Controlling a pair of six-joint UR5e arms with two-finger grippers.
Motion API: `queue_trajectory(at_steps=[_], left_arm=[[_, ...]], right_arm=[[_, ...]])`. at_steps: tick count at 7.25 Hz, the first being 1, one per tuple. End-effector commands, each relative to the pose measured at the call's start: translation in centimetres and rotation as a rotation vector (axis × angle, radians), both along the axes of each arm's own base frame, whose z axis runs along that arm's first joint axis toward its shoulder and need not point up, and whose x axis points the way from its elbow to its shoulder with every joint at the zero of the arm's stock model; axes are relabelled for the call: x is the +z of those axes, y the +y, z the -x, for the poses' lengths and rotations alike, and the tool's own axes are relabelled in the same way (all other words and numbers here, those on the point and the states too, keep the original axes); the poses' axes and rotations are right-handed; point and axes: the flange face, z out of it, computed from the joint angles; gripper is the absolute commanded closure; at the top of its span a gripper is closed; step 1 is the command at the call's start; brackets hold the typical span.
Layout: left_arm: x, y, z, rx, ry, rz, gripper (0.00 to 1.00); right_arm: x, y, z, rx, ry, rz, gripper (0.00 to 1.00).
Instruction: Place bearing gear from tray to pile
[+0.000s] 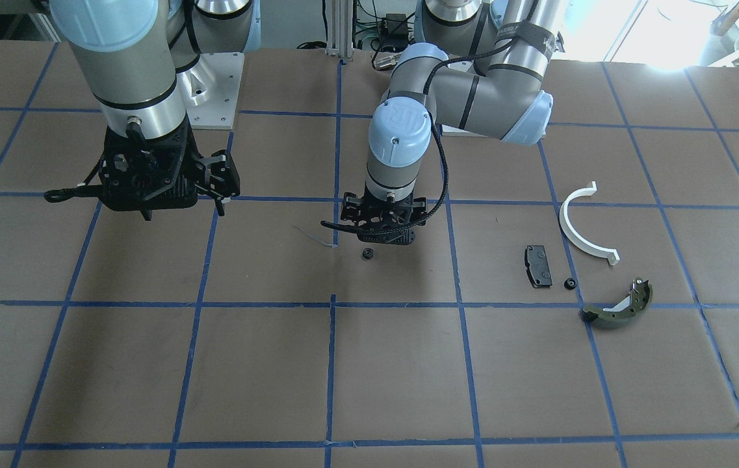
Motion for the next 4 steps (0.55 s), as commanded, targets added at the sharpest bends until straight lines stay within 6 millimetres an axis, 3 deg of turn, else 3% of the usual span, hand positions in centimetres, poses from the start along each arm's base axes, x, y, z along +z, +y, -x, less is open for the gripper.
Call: queue_trajectory(at_steps=[1, 3, 4], left_arm=[[-3.5, -0.3, 0.3, 0.017, 0.006, 0.024, 0.00], [-5.3, 0.1, 0.9, 0.012, 0.003, 0.023, 0.00], [-5.7, 0.3, 2.2, 0.010, 0.011, 0.053, 0.00]], right_arm=[[2.8, -0.5, -0.3, 0.004, -0.059, 0.035, 0.00], [7.5, -0.4, 2.0, -0.013, -0.025, -0.034, 0.00], [7.0, 0.0, 2.9, 0.007, -0.021, -0.098, 0.00]])
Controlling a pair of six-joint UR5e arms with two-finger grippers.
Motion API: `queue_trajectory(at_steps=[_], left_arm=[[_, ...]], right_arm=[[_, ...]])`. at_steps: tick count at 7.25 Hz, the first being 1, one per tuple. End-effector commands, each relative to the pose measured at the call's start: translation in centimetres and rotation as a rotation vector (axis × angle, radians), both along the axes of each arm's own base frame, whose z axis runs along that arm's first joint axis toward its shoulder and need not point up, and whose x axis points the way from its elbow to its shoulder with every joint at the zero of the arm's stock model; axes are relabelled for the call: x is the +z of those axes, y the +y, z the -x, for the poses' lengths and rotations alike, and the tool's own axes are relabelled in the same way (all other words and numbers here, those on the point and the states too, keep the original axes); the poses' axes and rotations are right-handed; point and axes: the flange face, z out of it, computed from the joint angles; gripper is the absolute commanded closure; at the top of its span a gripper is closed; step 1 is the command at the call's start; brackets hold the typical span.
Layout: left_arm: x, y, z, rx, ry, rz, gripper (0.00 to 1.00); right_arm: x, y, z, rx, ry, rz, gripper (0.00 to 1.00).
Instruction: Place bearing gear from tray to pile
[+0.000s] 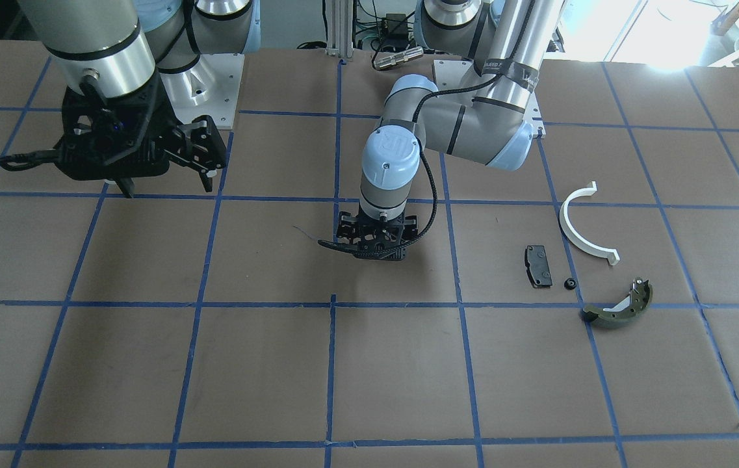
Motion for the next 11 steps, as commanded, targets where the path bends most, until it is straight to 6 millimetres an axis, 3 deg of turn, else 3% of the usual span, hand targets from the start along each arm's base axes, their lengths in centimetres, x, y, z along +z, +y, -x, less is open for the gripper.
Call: queue_trajectory(at_steps=[1, 2, 3, 4, 5, 7, 8, 9, 11], left_arm=[[-0.8, -0.1, 1.2, 0.004, 0.013, 0.046, 0.01], [-0.9, -0.1, 1.2, -0.004, 0.013, 0.048, 0.23], [-0.8, -0.1, 1.2, -0.008, 0.013, 0.052, 0.52], [-0.8, -0.1, 1.2, -0.001, 0.015, 0.049, 0.74], [-0.6, -0.2, 1.3, 0.000, 0.017, 0.053, 0.89], [0.3, -0.6, 1.1, -0.012, 0.026, 0.068, 1.00], [1.3, -1.1, 0.0, -0.001, 0.024, 0.077, 1.00], [2.5, -1.6, -2.5, -0.037, 0.013, 0.055, 1.00], [5.1, -2.7, -9.6, -0.103, 0.008, -0.008, 1.00]], right_arm=[[0.7, 0.0, 1.9, 0.004, 0.000, -0.060, 0.00], [0.7, 0.0, 2.0, -0.005, -0.003, -0.060, 0.00], [-0.3, -0.1, 1.8, -0.007, -0.013, -0.072, 0.00], [-0.6, 0.1, 2.0, 0.001, -0.008, -0.078, 0.00], [-0.5, -0.1, 2.0, -0.014, -0.010, -0.055, 0.00], [-0.6, -0.2, 2.0, -0.025, -0.013, -0.042, 0.00], [-0.6, -0.2, 2.0, -0.025, -0.013, -0.041, 0.00], [-0.9, -0.3, 2.1, -0.030, -0.014, -0.049, 0.00], [-0.8, -0.8, 3.5, -0.068, -0.059, -0.046, 0.00]])
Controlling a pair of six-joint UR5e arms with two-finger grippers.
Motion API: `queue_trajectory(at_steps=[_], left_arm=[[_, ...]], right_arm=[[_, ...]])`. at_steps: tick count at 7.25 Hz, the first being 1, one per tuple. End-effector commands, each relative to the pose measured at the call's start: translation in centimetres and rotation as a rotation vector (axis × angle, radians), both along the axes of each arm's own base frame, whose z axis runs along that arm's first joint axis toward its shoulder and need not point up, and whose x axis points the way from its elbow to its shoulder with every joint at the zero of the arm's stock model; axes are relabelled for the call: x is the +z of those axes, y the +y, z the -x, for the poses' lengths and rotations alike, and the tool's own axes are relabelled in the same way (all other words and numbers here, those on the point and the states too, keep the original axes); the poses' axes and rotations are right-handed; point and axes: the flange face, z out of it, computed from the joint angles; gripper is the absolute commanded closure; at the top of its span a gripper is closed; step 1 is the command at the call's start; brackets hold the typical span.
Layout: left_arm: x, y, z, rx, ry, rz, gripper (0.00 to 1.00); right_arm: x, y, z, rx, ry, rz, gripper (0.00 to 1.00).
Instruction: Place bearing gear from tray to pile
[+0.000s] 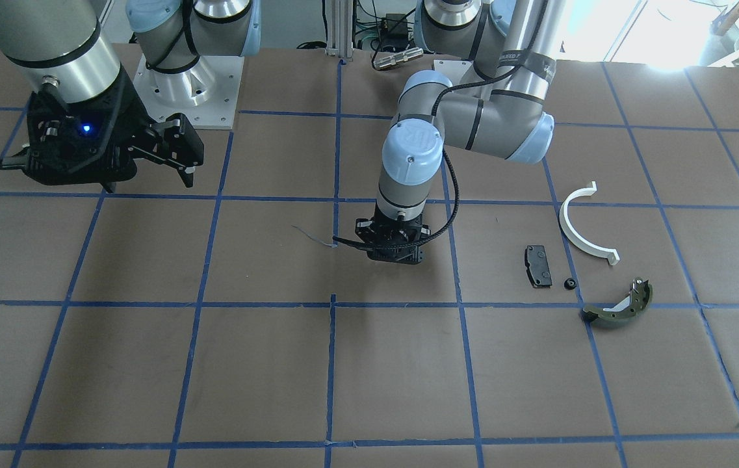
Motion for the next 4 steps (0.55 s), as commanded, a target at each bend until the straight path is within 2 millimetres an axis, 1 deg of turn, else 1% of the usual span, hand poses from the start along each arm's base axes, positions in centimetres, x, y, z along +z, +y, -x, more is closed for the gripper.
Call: queue_trajectory(at_steps=[1, 2, 3, 4], left_arm=[[2.6, -1.5, -8.6, -0.002, 0.000, -0.043, 1.00], [3.4, -2.4, -13.7, 0.067, -0.023, -0.051, 1.00], [3.0, -2.6, -18.0, 0.037, -0.035, -0.065, 1.00], [2.1, -1.7, -21.6, 0.023, -0.041, -0.088, 1.00]], right_arm=[[-0.3, 0.2, 0.6, -0.034, -0.016, -0.015, 0.00], [-1.5, 0.4, 0.6, -0.036, -0.016, -0.030, 0.00], [-0.8, 1.0, 0.7, -0.038, -0.014, -0.017, 0.00], [-0.8, 1.1, 0.7, -0.036, -0.013, -0.015, 0.00]])
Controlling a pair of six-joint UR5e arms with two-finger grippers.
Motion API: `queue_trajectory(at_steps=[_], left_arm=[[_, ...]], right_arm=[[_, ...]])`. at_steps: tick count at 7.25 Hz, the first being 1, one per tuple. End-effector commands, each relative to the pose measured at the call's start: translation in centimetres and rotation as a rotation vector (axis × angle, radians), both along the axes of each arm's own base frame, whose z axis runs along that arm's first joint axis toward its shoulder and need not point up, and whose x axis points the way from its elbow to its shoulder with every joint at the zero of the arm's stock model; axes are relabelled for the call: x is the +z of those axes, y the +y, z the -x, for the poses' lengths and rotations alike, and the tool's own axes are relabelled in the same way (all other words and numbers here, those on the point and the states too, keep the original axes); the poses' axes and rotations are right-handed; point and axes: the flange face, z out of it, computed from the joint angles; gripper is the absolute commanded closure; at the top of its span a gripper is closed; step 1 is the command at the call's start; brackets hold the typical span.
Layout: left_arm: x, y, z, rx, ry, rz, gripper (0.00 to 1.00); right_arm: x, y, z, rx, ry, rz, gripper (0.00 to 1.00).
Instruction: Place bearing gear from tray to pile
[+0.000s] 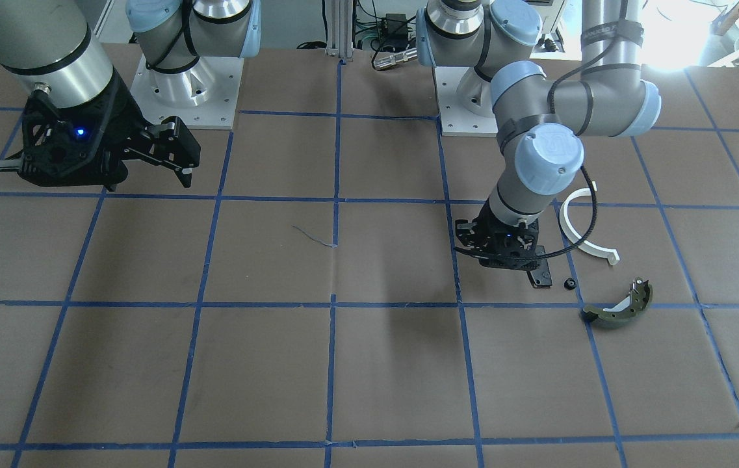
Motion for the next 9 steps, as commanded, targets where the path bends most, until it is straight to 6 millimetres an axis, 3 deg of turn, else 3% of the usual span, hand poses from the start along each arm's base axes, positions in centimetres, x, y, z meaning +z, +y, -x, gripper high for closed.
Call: queue_trajectory(at_steps=[1, 3, 5, 8, 9], left_arm=[[-1.6, 1.6, -7.9, -0.005, 0.000, -0.036, 1.00], [-3.0, 1.9, -15.7, 0.063, 0.017, -0.036, 1.00], [-2.8, 1.6, -17.0, 0.068, 0.004, 0.000, 1.00], [-4.7, 2.0, -17.0, 0.074, 0.024, -0.031, 1.00], [-5.0, 2.0, -17.0, 0.071, 0.027, -0.037, 0.31]], right_arm=[[-0.8, 0.5, 0.0, 0.001, -0.003, -0.015, 0.00], [-1.2, 0.4, 0.0, 0.002, -0.003, 0.007, 0.00], [-1.0, 0.3, 0.0, 0.001, -0.003, 0.020, 0.00], [-0.7, 0.2, 0.0, 0.001, -0.005, 0.036, 0.00], [-0.8, 0.2, 0.0, 0.001, -0.005, 0.034, 0.00]])
